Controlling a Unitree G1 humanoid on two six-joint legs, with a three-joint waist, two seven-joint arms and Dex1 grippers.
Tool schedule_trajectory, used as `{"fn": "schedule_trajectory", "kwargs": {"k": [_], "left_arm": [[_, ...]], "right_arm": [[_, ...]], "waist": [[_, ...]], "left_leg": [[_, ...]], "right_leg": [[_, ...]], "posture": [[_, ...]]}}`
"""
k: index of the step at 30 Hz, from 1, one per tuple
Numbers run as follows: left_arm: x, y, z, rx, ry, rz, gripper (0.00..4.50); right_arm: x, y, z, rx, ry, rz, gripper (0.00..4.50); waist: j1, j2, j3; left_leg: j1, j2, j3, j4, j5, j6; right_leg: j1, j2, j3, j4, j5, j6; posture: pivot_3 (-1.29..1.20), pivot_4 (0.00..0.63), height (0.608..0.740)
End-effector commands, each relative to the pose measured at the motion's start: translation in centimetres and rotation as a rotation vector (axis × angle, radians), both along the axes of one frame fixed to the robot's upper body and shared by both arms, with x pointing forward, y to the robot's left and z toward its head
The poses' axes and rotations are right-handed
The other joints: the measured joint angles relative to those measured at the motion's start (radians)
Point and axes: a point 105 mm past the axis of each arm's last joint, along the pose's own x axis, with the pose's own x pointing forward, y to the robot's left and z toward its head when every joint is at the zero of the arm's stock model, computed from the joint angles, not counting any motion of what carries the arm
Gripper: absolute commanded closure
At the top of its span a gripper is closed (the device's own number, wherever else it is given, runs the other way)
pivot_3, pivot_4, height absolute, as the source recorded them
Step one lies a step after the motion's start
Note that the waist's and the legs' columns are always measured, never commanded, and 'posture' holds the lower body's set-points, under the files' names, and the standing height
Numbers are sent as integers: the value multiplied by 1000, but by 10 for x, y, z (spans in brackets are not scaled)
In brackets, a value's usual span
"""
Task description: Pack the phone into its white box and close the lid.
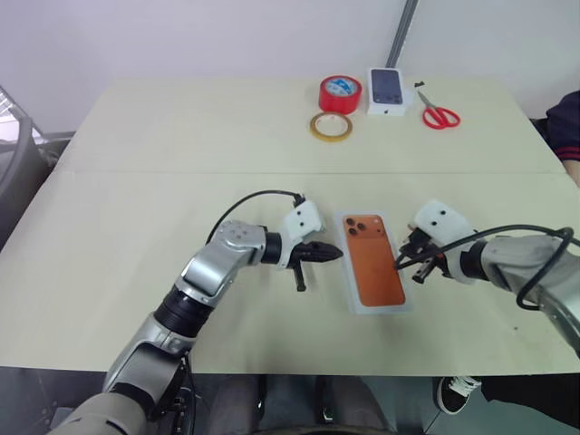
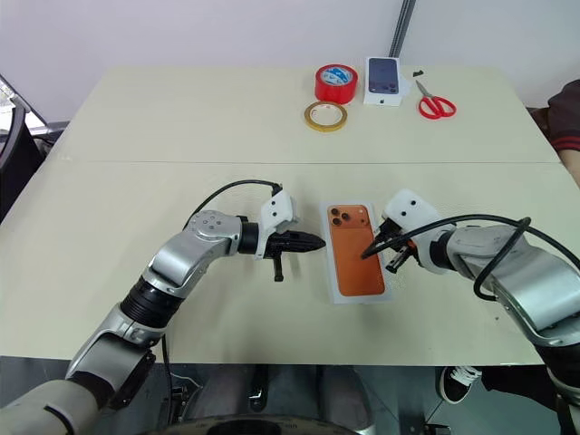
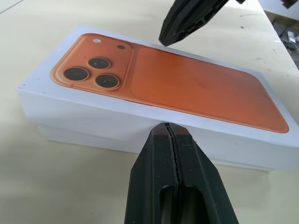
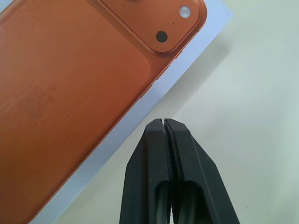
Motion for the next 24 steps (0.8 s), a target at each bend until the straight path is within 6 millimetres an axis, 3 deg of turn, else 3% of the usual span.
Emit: {"fn": "schedule_trajectory", "kwargs": {"k": [1,5,8,11,13,16,20,24], "left_arm": [[3,-5,11,-27,-34,-6,4500],[6,0,13,-31,-32,14,4500],[17,9,27,-97,-25,78,4500],[27,8,50,-201,-32,135,4500],[31,6,53,-199,-57,150,4500],[30,-5,33,-76,-100,103,4500],[30,-10,0,91,-108,51,4500],[36,-2,-6,103,-89,76,4500]], "right_arm": [[3,-1,10,0,-54,1,4436],[4,-3,14,-4,-69,-2,4436],[3,-7,24,-9,-100,16,4436],[-13,-1,32,42,-89,105,4436],[-24,5,32,71,-67,158,4436],[-46,19,15,105,22,226,4436],[-60,26,-14,111,105,210,4436],[-57,29,-25,86,92,180,4436]], "waist": [[1,0,0],[1,0,0],[1,0,0],[6,0,0],[15,0,0],[22,-1,-1],[22,-1,-1],[19,-1,-1]], "left_leg": [[0,0,0,0,0,0],[0,0,0,0,0,0],[0,0,0,0,0,0],[0,0,0,0,0,0],[0,0,0,1,0,0],[1,0,0,1,0,0],[3,-1,0,1,0,0],[4,-1,0,1,0,0]], "right_leg": [[0,0,0,0,0,0],[0,0,0,0,0,0],[0,0,0,0,0,0],[0,0,0,0,0,0],[0,0,0,0,0,0],[2,0,0,0,0,0],[4,0,0,0,0,0],[4,1,0,0,0,0]], "posture": [[0,150,736],[0,150,736],[0,150,736],[0,150,736],[0,150,736],[0,150,736],[0,150,736],[0,150,736]]}}
